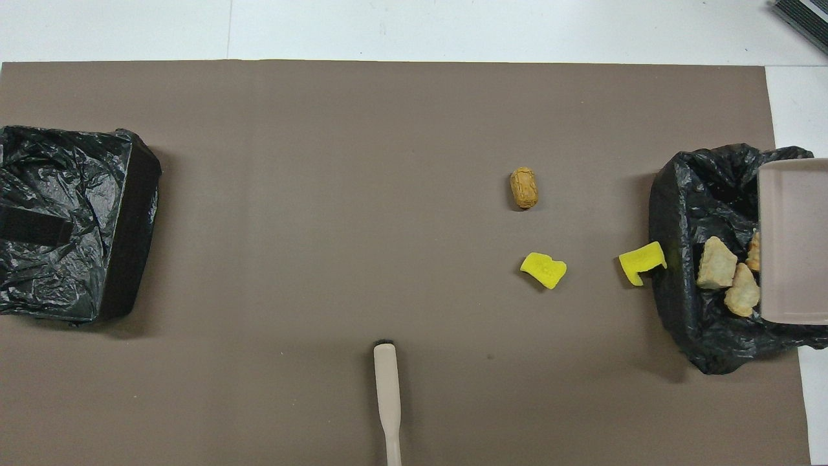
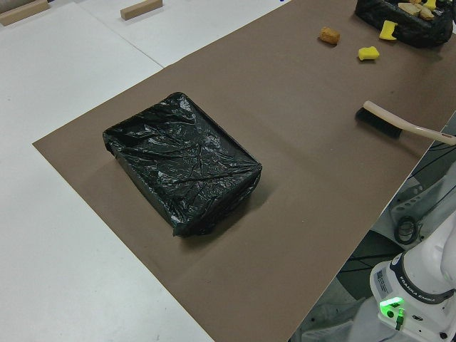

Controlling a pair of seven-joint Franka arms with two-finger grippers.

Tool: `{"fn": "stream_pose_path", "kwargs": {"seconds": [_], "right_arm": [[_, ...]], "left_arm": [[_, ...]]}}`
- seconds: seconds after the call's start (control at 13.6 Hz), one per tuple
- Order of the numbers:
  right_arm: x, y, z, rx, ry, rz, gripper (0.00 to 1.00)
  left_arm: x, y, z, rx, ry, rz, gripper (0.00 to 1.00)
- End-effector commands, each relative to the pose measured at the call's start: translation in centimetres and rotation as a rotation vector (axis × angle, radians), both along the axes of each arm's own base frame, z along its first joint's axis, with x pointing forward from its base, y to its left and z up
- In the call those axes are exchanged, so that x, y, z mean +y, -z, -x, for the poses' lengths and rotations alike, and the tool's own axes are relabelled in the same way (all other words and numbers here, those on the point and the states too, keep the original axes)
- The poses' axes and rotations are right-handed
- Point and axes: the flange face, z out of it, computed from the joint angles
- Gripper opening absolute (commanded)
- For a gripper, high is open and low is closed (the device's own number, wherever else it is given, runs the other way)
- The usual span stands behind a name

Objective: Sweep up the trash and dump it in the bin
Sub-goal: 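Tilt the dustpan over the black bag with the right gripper, then bring the empty dustpan back to the table center with the right gripper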

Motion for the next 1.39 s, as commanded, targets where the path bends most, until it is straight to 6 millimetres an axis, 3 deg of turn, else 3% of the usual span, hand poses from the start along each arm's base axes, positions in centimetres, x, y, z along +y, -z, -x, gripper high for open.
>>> {"fn": "stream_pose_path", "kwargs": {"seconds": [0.0, 0.15, 0.73, 0.95, 1.32], "right_arm": [[2.4, 1.2, 0.4, -0.043, 0.094, -0.106, 0.00], [3.5, 3.6, 0.1, -0.054, 0.199, -0.178, 0.00], [13.6, 9.5, -2.9, -0.177, 0.765, -0.357, 0.00], [19.6, 11.6, -4.3, -0.183, 0.972, -0.431, 0.00], [31.4, 16.8, -6.7, -0.247, 1.127, -0.476, 0.00]], "left_arm": [[0.3, 0.0, 0.6, -0.003, 0.004, 0.006, 1.00], [0.3, 0.1, 0.6, -0.002, 0.004, 0.006, 1.00], [0.4, 0.1, 0.6, -0.002, 0.003, 0.006, 1.00], [0.3, 0.1, 0.6, -0.002, 0.004, 0.006, 1.00], [0.3, 0.0, 0.6, -0.003, 0.004, 0.006, 1.00]]}}
